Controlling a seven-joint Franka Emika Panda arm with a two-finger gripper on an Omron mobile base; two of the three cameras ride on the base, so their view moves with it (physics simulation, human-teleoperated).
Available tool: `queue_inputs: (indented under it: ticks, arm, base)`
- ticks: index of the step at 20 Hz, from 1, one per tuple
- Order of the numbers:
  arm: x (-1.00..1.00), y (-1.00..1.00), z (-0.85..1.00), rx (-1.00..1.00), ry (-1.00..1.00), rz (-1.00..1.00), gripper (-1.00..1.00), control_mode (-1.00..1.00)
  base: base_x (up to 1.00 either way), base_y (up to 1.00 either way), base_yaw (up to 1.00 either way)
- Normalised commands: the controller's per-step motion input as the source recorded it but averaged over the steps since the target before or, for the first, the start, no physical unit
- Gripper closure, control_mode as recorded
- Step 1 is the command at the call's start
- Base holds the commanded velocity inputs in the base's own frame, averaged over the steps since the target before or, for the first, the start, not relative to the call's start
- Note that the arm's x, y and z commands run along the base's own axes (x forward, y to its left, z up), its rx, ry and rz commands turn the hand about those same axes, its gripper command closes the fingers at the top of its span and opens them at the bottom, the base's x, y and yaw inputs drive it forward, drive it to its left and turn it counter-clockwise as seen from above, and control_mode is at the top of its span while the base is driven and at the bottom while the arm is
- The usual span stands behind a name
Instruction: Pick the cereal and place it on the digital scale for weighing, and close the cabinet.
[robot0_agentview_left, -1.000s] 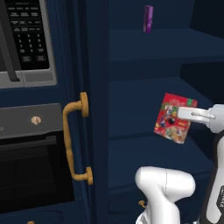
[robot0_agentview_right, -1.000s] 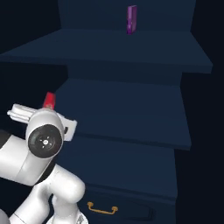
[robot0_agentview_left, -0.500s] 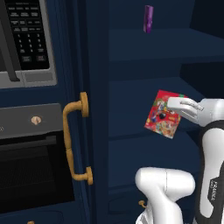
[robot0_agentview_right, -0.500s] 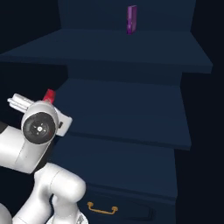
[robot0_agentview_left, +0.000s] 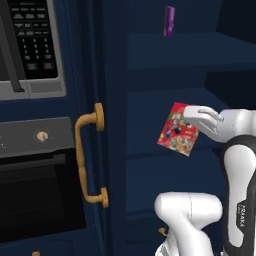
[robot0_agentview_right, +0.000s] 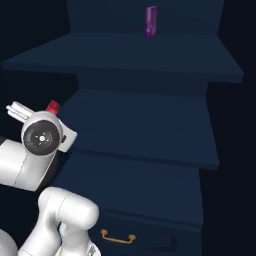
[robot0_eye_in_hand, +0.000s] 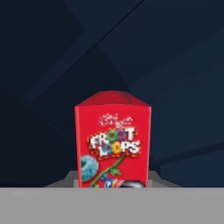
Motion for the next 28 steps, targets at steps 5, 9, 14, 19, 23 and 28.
queue_inputs:
  ticks: [5, 9, 14, 19, 23, 28]
  arm:
    - [0.0, 0.0, 0.0, 0.0, 0.0, 0.0, 1.0, 1.0]
    - [0.0, 0.0, 0.0, 0.0, 0.0, 0.0, 1.0, 1.0]
    - [0.0, 0.0, 0.0, 0.0, 0.0, 0.0, 1.0, 1.0]
    - [0.0, 0.0, 0.0, 0.0, 0.0, 0.0, 1.0, 1.0]
    - [0.0, 0.0, 0.0, 0.0, 0.0, 0.0, 1.0, 1.0]
    - [0.0, 0.0, 0.0, 0.0, 0.0, 0.0, 1.0, 1.0]
  base:
    - [-1.0, 0.0, -0.17]
    - [-1.0, 0.0, -0.25]
    - [-0.61, 0.14, -0.7]
    - [-0.27, 0.09, -0.94]
    - [-0.11, 0.08, -0.98]
    - [0.0, 0.02, -1.0]
